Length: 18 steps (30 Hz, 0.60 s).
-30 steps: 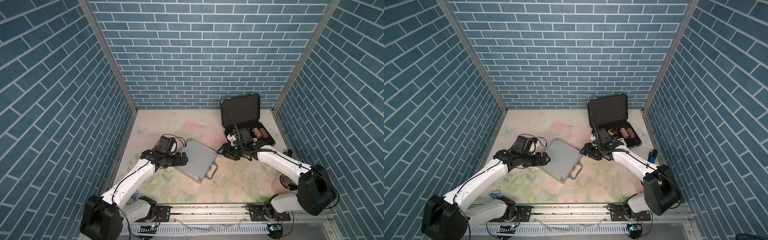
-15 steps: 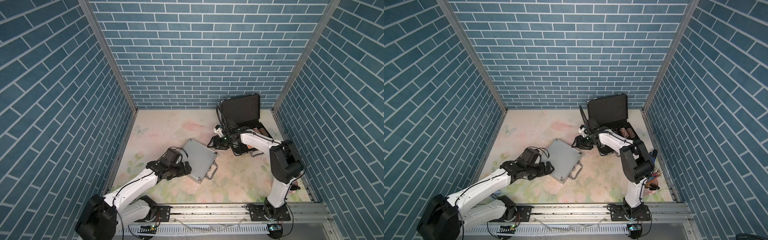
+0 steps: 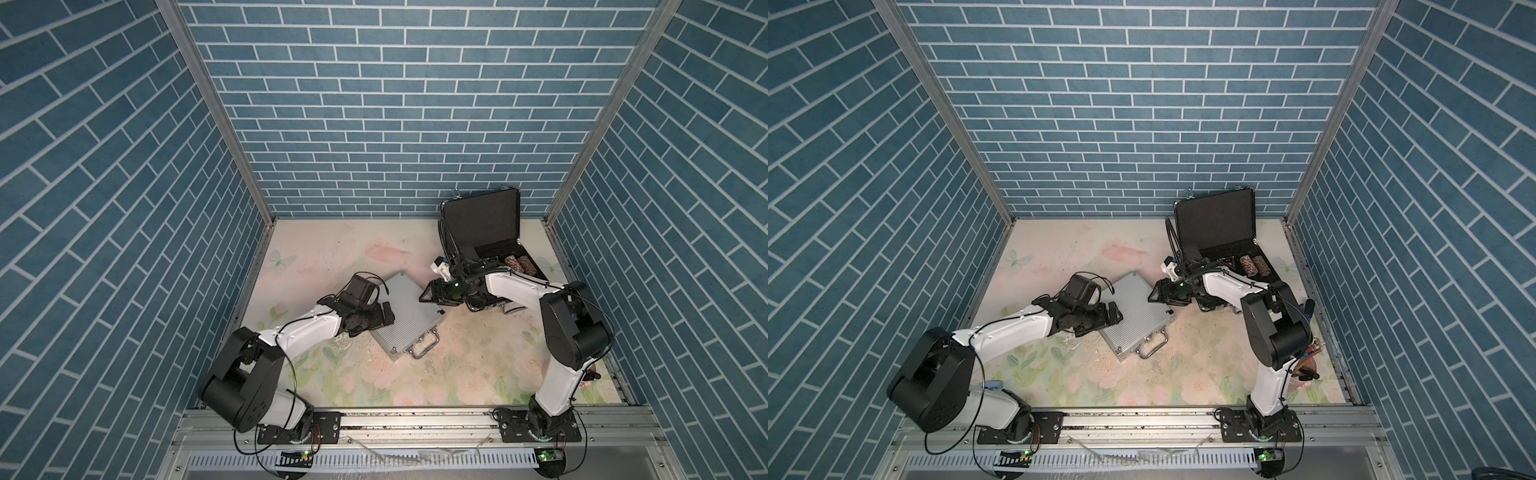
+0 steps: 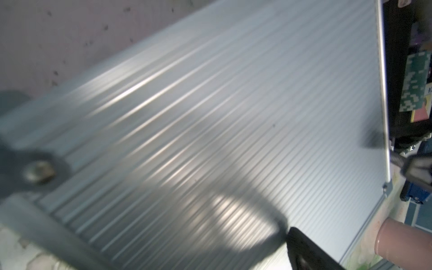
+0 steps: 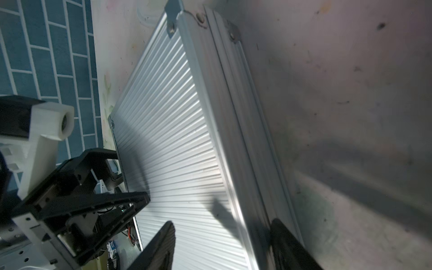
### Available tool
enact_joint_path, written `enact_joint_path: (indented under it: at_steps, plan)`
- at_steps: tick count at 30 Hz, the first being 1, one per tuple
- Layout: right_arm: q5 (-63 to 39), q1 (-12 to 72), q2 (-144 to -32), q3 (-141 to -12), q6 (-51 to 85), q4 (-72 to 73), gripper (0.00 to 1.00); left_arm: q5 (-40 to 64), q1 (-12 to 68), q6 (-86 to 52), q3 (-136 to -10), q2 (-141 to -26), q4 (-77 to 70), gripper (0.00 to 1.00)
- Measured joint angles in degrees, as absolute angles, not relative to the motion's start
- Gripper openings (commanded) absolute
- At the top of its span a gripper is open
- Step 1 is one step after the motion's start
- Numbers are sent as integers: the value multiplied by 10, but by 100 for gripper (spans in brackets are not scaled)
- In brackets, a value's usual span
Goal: Close the poker set cases
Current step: Adjust the poker set case at the center of the board.
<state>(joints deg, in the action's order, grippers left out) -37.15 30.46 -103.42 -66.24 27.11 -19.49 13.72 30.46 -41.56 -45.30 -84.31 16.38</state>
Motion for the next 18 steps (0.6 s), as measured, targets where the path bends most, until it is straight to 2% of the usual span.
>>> enact_joint_path:
  at_steps: [9, 14, 18]
  plan:
    - [-367, 366, -1029, -645, 367, -144, 65, 110, 232, -316, -548, -922, 180, 100]
    - [-377, 394, -1034, -649, 392, -149, 65, 102, 214, -272, -561, -924, 202, 100]
    - [-377, 385, -1034, -651, 387, -161, 65, 116, 210, -255, -552, -901, 224, 100]
